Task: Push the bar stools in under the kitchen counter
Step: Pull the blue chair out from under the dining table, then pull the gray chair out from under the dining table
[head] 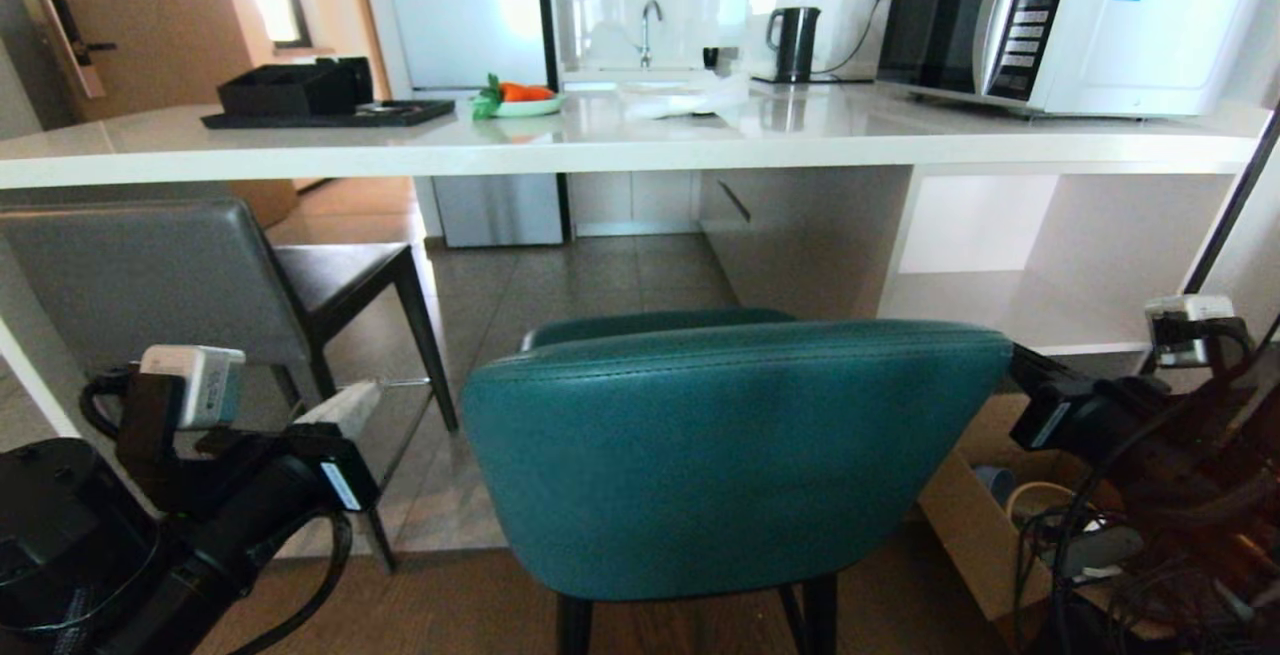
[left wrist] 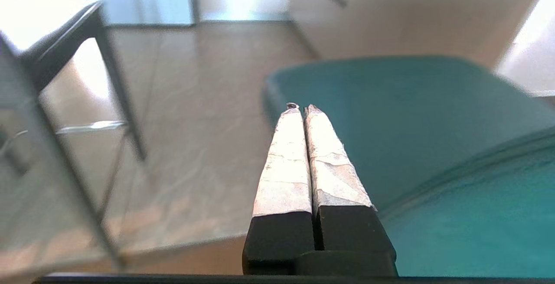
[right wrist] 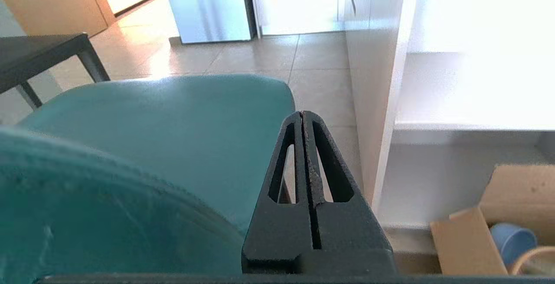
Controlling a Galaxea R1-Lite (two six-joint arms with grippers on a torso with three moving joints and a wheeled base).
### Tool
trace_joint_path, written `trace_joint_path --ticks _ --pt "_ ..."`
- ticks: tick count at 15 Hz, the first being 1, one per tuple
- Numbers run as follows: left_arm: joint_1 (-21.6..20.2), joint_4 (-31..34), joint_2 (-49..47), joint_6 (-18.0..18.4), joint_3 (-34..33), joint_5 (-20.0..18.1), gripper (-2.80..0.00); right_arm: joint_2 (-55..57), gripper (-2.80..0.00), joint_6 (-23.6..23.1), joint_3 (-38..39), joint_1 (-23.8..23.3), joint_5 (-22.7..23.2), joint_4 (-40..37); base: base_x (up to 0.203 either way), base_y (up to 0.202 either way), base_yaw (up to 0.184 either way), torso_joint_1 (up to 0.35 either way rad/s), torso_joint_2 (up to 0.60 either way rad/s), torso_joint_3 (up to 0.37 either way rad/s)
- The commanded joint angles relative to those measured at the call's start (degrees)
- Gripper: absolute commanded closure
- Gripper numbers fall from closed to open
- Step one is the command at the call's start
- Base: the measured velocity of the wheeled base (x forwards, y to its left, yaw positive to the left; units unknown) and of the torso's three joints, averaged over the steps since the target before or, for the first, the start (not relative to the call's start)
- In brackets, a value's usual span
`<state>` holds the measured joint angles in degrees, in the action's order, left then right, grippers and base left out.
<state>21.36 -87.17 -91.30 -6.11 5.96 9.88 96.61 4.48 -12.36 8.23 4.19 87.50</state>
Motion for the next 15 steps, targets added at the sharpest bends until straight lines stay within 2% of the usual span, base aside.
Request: trace_joint_path --ticks 1,3,5,8,10,13,15 --pt "-0.6 -0.5 3.1 0.0 -1.1 0.8 0.0 -0.9 0.0 1.3 1.1 -1.6 0.3 0.2 0.0 0.0 0.0 0.0 0.0 0.0" --pt "-0.8 -0.4 7.2 0.1 -3.5 2.6 0.0 0.2 0.0 4.4 1.0 -1.5 2.6 0.2 0.0 0.0 0.0 0.0 0.0 0.0" --pt "-1.8 1.0 12.4 0.1 -5.3 5.6 0.0 2.2 0.0 4.7 0.7 -1.4 3.1 0.2 0.0 0.0 0.0 0.0 0.0 0.0" --pt "-5.3 8.3 23.6 0.1 -5.4 6.6 0.0 1.9 0.0 4.3 0.7 1.4 3.3 0.2 0.0 0.0 0.0 0.0 0.0 0.0" --pt "-6.1 18.9 33.5 0.1 -2.8 6.7 0.0 0.2 0.0 4.2 1.3 5.4 2.4 0.2 0.0 0.0 0.0 0.0 0.0 0.0" --pt "-7.5 43.7 45.5 -1.7 5.3 6.2 0.0 -0.9 0.0 1.6 2.1 7.9 0.0 0.2 0.0 0.0 0.0 0.0 0.0 0.0" --pt "-9.6 45.8 48.0 -2.9 7.4 5.9 0.0 -2.3 0.0 1.2 3.0 9.0 -0.1 0.2 0.0 0.0 0.0 0.0 0.0 0.0"
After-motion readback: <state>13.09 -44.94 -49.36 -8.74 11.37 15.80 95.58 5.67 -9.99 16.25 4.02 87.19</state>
